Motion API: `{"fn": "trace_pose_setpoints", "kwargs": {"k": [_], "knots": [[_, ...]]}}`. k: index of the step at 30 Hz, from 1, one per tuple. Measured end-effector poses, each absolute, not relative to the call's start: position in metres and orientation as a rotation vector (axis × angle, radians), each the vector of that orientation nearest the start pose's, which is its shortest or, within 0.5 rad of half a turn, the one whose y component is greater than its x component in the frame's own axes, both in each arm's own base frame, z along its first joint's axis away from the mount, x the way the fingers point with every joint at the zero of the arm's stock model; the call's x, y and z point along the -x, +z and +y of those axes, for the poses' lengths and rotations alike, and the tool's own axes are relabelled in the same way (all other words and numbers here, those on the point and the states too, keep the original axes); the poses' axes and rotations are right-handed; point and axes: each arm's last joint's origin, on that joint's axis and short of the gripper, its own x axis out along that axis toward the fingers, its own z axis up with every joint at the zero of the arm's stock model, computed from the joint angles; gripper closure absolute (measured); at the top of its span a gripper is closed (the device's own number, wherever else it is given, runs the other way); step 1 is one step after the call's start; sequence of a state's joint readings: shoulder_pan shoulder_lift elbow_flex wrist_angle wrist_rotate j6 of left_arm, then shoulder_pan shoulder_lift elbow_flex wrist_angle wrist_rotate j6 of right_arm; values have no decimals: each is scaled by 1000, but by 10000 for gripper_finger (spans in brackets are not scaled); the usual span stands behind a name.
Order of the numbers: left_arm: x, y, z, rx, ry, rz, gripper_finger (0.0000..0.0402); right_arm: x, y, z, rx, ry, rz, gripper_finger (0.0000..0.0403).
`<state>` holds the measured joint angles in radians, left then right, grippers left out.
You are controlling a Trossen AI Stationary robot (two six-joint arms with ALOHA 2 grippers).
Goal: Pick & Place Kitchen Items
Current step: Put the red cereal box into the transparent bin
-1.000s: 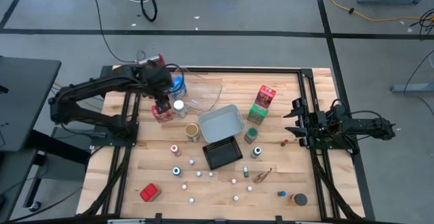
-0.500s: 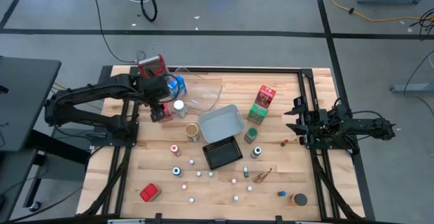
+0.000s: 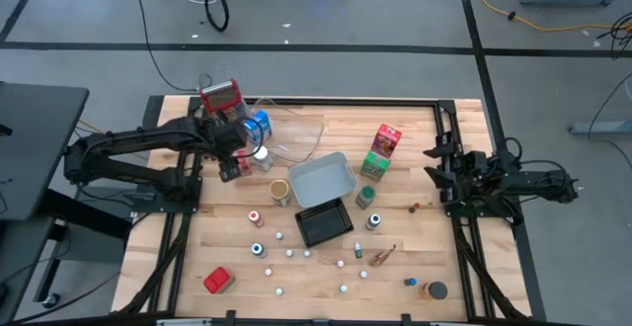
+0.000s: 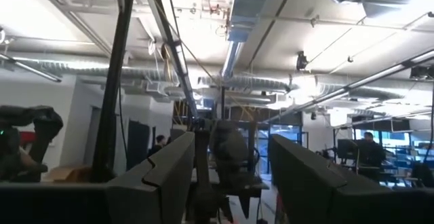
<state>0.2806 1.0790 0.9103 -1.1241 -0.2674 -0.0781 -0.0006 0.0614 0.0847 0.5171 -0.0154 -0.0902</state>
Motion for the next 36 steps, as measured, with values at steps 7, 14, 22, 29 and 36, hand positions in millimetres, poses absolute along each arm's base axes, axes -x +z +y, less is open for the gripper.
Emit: {"fn": "trace_pose_setpoints", "kwargs": {"k": [7,14,22,29,36], "knots": [[-168,263,55,68,479,1257,167,-98,268,0,92,-8,-472,201],[-169,263,55,36,413,1264,139,-126,297,-3,118,-113,-301,201],[-168,263,55,-1,419,1271,107,-156,309,-12,93,-242,-53,192],[-168,263,56,10,430,1268,105,-174,302,-22,138,-336,17,127],[-167,263,60,54,423,1265,105,-183,293,-31,142,-396,81,100]]}}
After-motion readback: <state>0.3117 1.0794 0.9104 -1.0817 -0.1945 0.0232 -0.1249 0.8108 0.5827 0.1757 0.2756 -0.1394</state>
